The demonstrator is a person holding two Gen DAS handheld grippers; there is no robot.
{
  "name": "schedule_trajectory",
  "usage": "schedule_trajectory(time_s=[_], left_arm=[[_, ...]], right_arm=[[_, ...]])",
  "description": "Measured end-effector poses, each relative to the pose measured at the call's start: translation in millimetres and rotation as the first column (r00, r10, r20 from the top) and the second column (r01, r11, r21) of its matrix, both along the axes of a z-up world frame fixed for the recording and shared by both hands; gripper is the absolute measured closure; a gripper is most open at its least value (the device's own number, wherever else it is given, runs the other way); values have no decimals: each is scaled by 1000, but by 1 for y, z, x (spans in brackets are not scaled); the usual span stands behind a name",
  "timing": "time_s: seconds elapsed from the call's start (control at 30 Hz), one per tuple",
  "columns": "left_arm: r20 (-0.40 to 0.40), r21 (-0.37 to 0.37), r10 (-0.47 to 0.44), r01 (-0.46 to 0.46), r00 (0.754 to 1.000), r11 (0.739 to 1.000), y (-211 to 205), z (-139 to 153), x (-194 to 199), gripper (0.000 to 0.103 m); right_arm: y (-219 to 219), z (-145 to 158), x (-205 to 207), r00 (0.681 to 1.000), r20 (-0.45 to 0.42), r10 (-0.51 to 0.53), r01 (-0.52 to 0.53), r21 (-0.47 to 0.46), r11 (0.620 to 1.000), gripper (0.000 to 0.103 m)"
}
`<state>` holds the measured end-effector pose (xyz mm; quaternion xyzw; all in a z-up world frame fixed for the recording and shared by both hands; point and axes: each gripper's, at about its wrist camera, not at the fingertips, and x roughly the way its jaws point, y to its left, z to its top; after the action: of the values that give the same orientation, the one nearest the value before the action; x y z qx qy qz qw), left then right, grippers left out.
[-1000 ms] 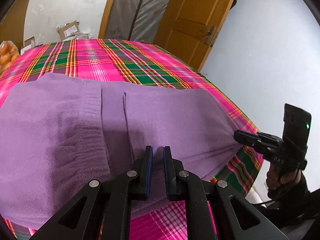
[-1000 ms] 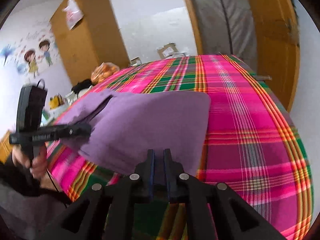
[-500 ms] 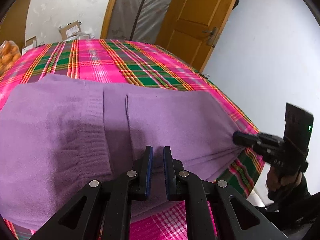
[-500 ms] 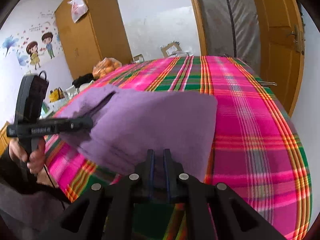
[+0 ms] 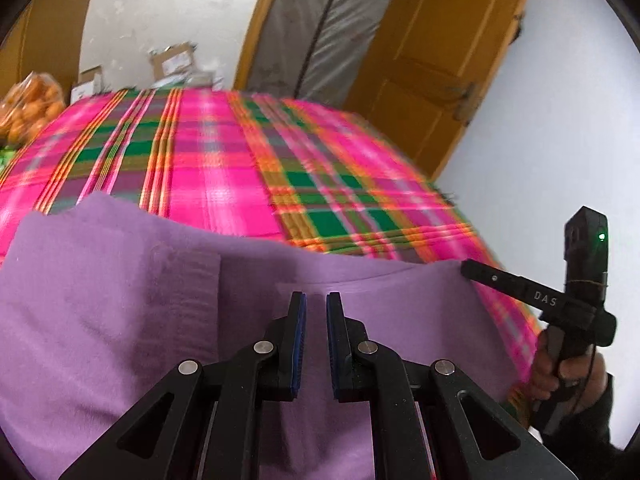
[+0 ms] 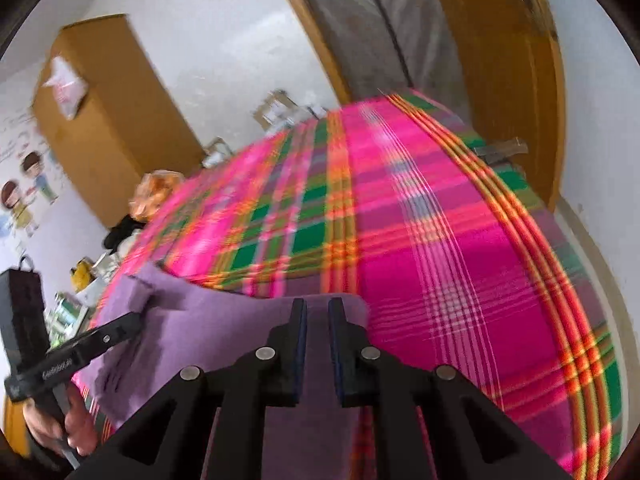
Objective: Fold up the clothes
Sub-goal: 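Press the folded sweater flat with the right gripper beside the left gripper, then grasp the lilac sweater's side edge with the right gripper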
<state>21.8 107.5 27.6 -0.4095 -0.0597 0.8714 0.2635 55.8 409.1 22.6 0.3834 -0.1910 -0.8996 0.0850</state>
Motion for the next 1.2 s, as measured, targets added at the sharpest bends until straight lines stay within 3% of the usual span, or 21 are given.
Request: schedule_trajectory(time_s=[0.1, 0.3, 0.43, 0.77, 0.87, 1.0, 1.2], left_arm=[[34, 3, 3, -3, 999, 1000, 1, -9, -5, 92], [28, 33, -11, 10, 1000, 999, -8, -8, 1, 92], [21, 37, -14, 13, 1000, 999, -8, -11, 1, 92], [-13, 24, -33, 33, 999, 999, -18, -11, 33, 92], [-22, 40, -48, 49, 999, 998, -24, -6, 44, 92], [-53, 60, -69, 72, 996, 996, -31, -2, 61, 92], [-79, 37, -123, 126, 989, 991, -26, -6, 75, 92]], right_arm=[[11, -5, -3, 1000, 18, -20, 21, -72, 997, 94], [11, 5, 33, 999, -44, 12, -14, -49, 999, 90], [6, -11, 48, 999, -16, 41, -41, -31, 999, 91], [11, -14, 75, 999, -12, 41, -42, -41, 998, 89], [15, -11, 77, 999, -22, 31, -32, -57, 998, 85], [22, -8, 77, 999, -46, 22, -26, -107, 994, 68], [32, -15, 58, 1000, -6, 9, -10, -177, 984, 67]])
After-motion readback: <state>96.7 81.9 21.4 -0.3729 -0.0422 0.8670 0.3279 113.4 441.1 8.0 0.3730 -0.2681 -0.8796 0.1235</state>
